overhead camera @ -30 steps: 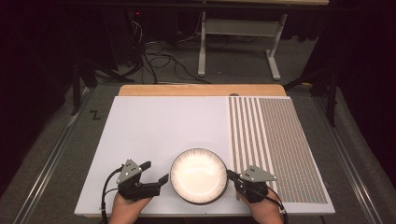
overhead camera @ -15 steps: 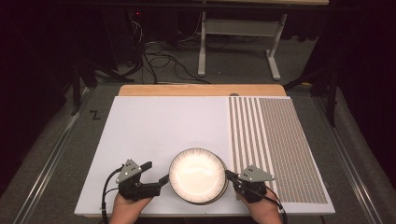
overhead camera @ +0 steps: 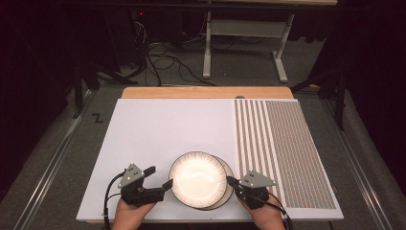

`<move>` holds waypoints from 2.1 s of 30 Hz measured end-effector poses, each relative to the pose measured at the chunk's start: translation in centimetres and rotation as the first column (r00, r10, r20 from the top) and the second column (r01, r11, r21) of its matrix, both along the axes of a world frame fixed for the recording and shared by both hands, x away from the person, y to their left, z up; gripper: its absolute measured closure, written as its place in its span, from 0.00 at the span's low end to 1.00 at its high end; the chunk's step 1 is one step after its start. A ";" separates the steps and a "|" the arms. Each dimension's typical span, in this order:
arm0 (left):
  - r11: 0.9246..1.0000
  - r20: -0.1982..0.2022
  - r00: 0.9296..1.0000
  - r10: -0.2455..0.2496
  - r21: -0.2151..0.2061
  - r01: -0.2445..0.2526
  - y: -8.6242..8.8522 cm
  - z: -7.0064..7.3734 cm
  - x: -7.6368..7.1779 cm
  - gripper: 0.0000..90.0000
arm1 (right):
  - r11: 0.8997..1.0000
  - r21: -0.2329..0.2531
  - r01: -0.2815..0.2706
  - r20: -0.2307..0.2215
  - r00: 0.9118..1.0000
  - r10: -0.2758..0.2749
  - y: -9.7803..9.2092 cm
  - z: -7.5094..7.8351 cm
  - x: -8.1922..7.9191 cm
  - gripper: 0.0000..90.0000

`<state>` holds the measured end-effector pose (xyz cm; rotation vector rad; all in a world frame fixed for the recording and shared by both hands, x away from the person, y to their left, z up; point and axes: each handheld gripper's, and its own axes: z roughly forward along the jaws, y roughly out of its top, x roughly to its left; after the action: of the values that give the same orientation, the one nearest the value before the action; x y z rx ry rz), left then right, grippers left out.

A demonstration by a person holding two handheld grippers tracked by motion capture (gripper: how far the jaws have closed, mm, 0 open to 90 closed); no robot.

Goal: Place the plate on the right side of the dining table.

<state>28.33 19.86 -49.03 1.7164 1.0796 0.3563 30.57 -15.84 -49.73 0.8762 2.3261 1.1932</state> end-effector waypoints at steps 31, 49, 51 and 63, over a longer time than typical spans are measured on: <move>0.992 -0.163 0.986 -0.040 -0.125 0.019 0.1 0.1 1.0 0.34 | 1.000 -0.009 -0.013 -0.006 1.000 0.013 0.2 -0.1 0.0 1.00; 0.989 -0.399 0.912 -0.100 -0.141 0.047 -0.9 -0.1 2.9 0.53 | 1.000 -0.005 -0.018 -0.017 1.000 0.018 0.2 -0.2 0.3 1.00; 0.989 -0.397 0.913 -0.097 -0.142 0.043 -1.0 -0.2 2.9 0.53 | 1.000 -0.005 -0.019 -0.016 1.000 0.019 0.2 -0.2 0.3 1.00; 0.987 -0.400 0.909 -0.115 -0.148 0.059 -0.9 -0.2 2.8 0.54 | 1.000 -0.013 -0.018 -0.019 1.000 0.018 0.5 -0.2 0.4 1.00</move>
<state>31.15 18.99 -49.21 1.7532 1.2867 -0.1408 31.01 -15.37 -49.95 0.8675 2.3591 1.1810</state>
